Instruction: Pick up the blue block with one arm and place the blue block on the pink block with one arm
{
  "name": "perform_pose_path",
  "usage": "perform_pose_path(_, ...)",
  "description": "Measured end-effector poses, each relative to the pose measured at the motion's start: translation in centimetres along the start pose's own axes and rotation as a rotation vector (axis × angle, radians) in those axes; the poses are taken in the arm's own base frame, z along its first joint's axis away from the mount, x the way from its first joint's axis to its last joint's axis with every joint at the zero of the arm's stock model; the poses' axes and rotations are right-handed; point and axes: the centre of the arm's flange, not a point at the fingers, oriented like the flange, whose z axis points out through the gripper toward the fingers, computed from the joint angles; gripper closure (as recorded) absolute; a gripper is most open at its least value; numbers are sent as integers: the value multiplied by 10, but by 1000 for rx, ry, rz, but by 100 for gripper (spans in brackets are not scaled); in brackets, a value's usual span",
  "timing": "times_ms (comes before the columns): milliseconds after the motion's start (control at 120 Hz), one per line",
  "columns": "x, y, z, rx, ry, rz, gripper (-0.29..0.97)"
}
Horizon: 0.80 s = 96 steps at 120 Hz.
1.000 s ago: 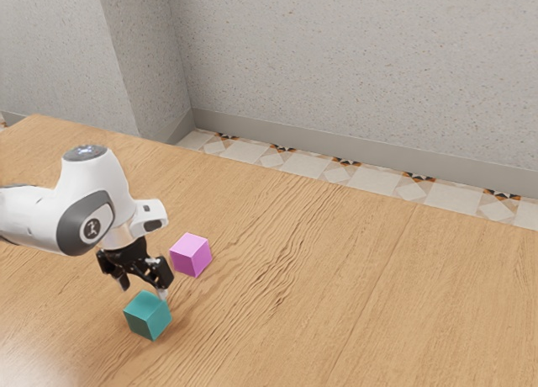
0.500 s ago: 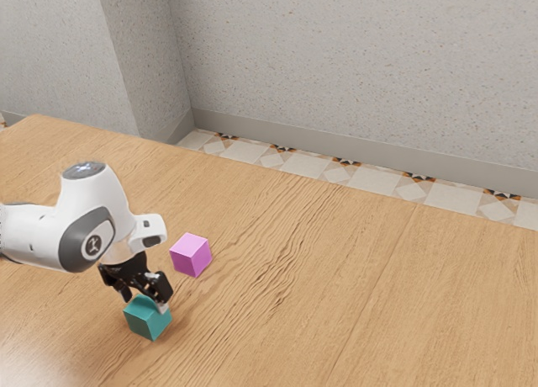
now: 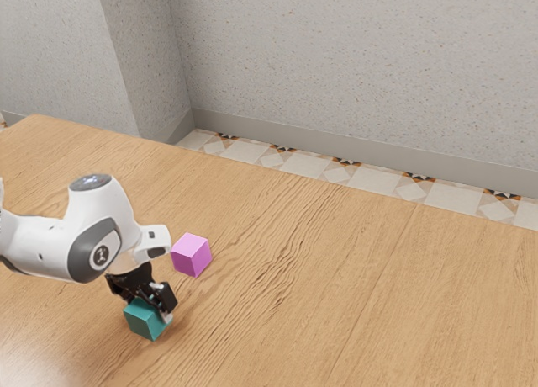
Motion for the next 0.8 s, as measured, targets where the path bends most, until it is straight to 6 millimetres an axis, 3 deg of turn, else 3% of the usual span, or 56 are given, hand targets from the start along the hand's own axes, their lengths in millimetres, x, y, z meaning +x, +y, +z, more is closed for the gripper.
perform_pose_path(158, 1, 4, 4, 0, 4, 21, 7)
perform_pose_path(383, 2, 2, 3, 2, 15, 28, 29)
perform_pose_path(533, 4, 2, -1, 6, 25, 30, 33)
perform_pose_path(675, 23, 6, -28, 8, 54, 41, 34)
perform_pose_path(733, 43, 6, -50, 4, 73, 41, 33)
perform_pose_path(800, 80, -2, -81, 1, 96, 35, 33)
